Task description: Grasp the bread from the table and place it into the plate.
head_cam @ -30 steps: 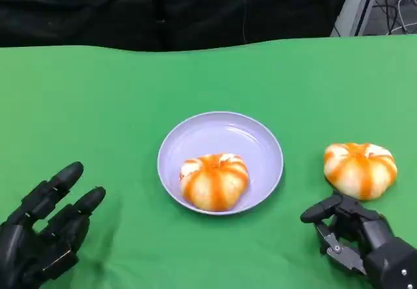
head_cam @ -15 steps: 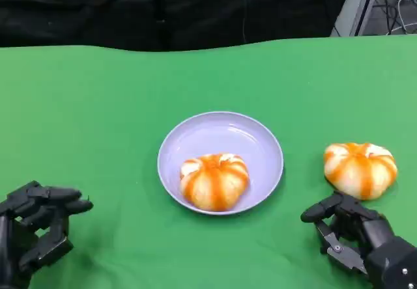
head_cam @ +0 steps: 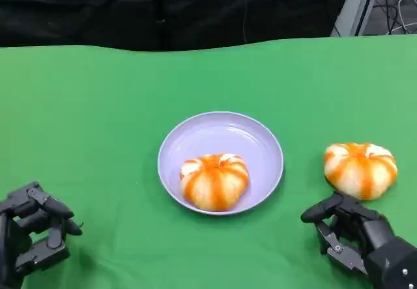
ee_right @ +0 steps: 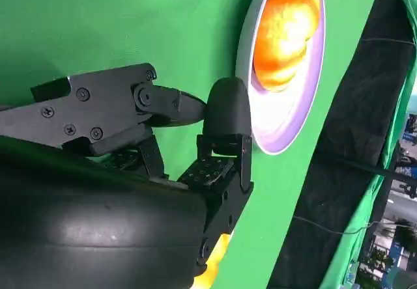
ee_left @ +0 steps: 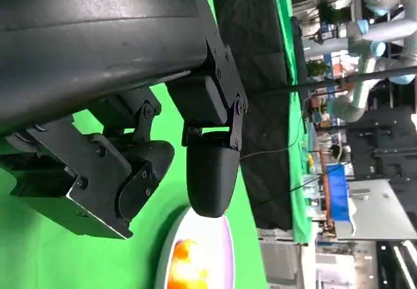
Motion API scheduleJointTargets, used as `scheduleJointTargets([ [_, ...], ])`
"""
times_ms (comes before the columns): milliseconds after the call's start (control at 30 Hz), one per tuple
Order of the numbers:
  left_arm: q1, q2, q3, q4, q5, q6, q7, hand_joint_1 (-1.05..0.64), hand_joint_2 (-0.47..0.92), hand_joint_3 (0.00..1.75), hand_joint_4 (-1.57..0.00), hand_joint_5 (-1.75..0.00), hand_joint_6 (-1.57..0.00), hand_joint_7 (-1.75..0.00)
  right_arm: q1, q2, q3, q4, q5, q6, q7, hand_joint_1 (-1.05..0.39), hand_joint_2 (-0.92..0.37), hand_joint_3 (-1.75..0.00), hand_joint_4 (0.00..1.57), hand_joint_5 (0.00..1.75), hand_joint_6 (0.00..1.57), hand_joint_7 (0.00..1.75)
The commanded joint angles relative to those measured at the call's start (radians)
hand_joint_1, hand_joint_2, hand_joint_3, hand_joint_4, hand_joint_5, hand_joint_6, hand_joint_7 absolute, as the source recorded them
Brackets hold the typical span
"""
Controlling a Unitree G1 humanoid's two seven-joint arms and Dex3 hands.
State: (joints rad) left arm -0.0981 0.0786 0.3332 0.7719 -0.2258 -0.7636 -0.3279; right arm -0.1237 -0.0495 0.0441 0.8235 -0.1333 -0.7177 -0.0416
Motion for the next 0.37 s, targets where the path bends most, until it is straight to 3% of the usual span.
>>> scheduleJointTargets([
  [33,0.008,0.035,0.002,0.002,0.001,-0.007,0.016,0.11,0.44,1.32,-1.10,-1.43,-1.06,-1.24,0.018,-0.016,-0.016,0.009,0.015,0.020,0.005,-0.30,-0.92,-0.42,0.67,1.75,0.72,1.23],
  [367,0.005,0.034,-0.012,0.026,0.019,-0.012,0.026,0.12,0.42,1.32,-1.12,-1.39,-1.09,-1.19,0.016,-0.025,-0.021,0.014,0.011,0.012,0.005,-0.31,-0.92,-0.43,0.67,1.75,0.71,1.25],
])
